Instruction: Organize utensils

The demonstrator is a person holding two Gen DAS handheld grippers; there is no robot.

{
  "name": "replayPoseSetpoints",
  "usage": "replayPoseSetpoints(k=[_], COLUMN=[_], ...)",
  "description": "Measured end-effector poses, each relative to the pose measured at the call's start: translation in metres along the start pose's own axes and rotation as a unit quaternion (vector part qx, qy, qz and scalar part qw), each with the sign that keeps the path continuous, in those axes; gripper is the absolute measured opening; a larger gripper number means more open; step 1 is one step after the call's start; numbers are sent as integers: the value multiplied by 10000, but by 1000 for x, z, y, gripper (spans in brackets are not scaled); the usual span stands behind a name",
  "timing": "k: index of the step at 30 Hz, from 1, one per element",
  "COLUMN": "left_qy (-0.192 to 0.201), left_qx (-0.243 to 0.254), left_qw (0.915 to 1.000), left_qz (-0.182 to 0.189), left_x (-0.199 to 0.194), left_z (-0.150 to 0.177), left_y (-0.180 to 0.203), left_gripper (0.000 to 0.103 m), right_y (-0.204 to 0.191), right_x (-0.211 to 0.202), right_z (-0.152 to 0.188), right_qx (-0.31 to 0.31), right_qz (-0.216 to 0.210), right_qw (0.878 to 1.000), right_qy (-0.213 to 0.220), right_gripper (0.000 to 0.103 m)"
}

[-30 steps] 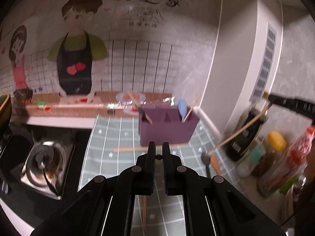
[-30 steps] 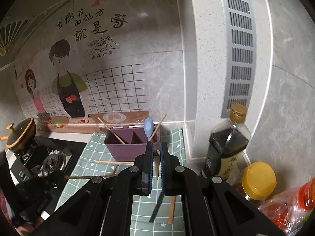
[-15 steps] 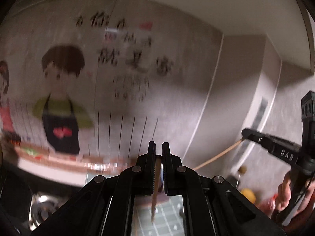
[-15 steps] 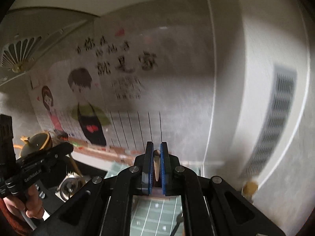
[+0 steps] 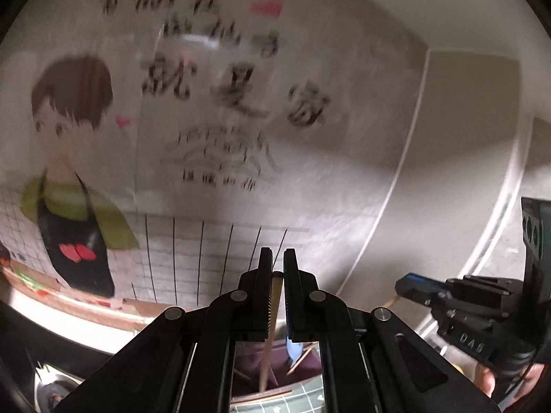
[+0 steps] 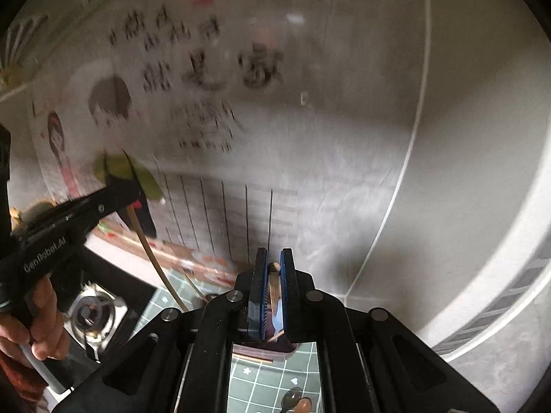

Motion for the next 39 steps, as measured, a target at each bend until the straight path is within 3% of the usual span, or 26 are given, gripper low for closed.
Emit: replayPoseSetpoints(k=[9, 17, 24, 29, 35, 39], left_qy=[-624, -1276, -1516, -1150, -710, -811], left_qx=[-123, -369, -508, -244, -129, -78], left_qw=[9980, 9911, 9871, 9930, 9974, 9966], left_qz=[27, -37, 88, 95, -4, -87], left_x=[61, 93, 106, 89, 50, 27], left_z=[47, 98, 115, 96, 75, 89], left_y=[-21, -39, -40, -29, -21, -17], left_gripper=[6, 6, 9, 15, 22, 22], right_y=[5, 5, 9, 19, 26, 33], right_x=[81, 128, 134, 129, 83, 46], right_z=[43, 81, 87, 84, 66, 66], right_qx=[112, 311, 420, 461, 270, 387], right_qz=[-219, -401, -475, -334, -28, 148], right_qw=[9962, 9890, 9894, 9934, 9993, 9991], right_qy=[-838, -1391, -1310, -999, -243, 25], right_gripper=[6, 6, 9, 23, 33, 44])
Point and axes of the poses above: each gripper's, at about its wrist camera, not at the fingertips, and x roughly the way its jaws point, y to its right, z to its underside, the point moved 7 cm from there along x, roughly the way its jaws point, and after that the axes turned 5 degrees about y, right-handed, at the moved point
